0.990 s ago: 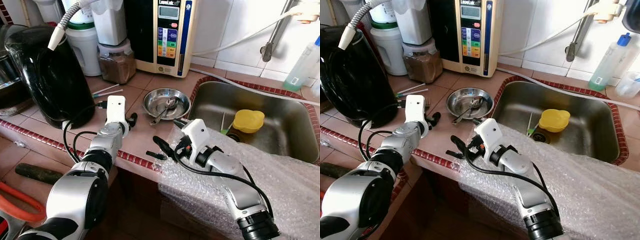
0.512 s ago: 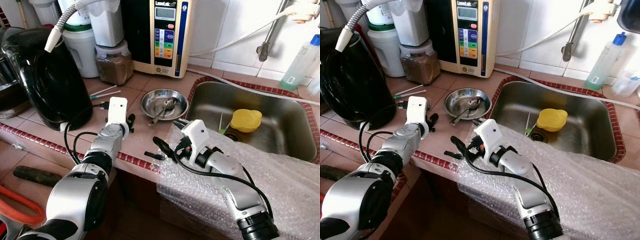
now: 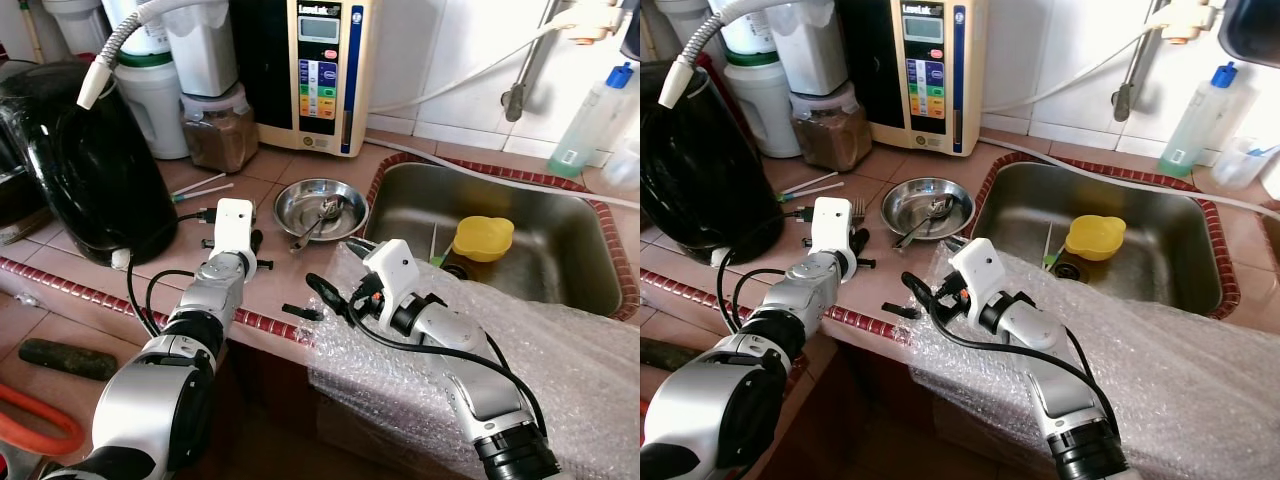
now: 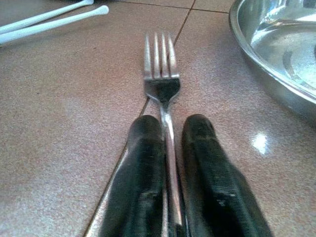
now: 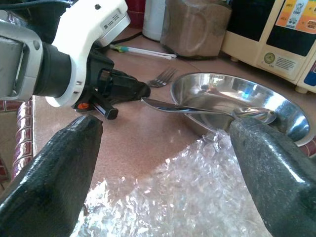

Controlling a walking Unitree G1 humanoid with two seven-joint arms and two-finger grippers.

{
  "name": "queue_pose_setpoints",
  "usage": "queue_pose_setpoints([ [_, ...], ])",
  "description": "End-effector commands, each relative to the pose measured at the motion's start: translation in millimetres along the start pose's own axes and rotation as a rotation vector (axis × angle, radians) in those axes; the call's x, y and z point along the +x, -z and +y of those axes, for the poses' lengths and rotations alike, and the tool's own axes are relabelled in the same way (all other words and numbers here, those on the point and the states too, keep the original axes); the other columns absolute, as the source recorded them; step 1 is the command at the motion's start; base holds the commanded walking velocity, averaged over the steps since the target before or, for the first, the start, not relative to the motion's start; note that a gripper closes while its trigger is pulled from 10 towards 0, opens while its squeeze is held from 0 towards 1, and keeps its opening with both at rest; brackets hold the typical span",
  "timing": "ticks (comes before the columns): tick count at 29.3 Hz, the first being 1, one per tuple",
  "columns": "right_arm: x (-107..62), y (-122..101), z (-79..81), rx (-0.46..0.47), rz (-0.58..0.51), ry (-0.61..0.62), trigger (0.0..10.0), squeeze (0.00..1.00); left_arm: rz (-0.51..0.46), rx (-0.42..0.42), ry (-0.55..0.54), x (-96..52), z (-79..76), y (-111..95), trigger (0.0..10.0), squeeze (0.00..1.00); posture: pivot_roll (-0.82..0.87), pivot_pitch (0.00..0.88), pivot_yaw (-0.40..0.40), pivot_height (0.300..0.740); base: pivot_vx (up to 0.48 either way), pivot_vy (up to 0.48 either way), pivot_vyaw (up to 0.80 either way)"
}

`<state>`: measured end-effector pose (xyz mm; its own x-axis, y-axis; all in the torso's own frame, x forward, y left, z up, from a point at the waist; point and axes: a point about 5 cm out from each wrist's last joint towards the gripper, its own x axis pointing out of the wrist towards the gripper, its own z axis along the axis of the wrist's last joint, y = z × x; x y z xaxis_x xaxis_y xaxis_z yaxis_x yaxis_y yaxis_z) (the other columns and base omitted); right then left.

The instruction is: Kitchen organization

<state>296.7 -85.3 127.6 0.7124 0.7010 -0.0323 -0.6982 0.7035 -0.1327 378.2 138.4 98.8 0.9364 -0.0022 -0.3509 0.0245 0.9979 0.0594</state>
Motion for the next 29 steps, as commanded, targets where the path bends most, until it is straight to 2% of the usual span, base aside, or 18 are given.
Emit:
queue_pose_setpoints([
  [1, 0.2, -0.1, -0.9, -0.005, 0.001, 0.000, 10.0, 0.00, 0.166, 0.003, -0.060, -7.1, 11.3, 45.4, 0.0, 0.00, -0.03, 0.000, 0.042, 0.740, 0.000, 0.000, 0.00],
  [4, 0.4, -0.2, -1.5, -0.007, 0.001, -0.005, 10.0, 0.00, 0.114, 0.035, -0.114, -8.9, 15.7, 46.7, 0.0, 0.00, -0.03, 0.000, 0.034, 0.740, 0.000, 0.000, 0.00],
  [6, 1.1, -0.5, -2.4, -0.009, 0.002, -0.008, 10.0, 0.00, 0.097, 0.017, -0.134, -9.9, 15.8, 47.6, 0.0, 0.00, -0.02, 0.000, 0.024, 0.740, 0.000, 0.000, 0.00],
  [20, 1.2, -1.6, -6.2, -0.020, 0.006, -0.017, 10.0, 0.00, -0.009, 0.039, -0.189, -14.4, 5.1, 45.6, 0.0, 0.00, -0.03, 0.000, 0.008, 0.740, 0.000, 0.000, 0.00],
  [29, 2.9, -4.1, -10.7, -0.031, 0.002, -0.012, 10.0, 0.00, -0.146, 0.064, -0.221, -15.7, 3.5, 24.9, 0.0, 0.00, -0.02, 0.000, -0.001, 0.740, 0.000, 0.000, 0.00],
])
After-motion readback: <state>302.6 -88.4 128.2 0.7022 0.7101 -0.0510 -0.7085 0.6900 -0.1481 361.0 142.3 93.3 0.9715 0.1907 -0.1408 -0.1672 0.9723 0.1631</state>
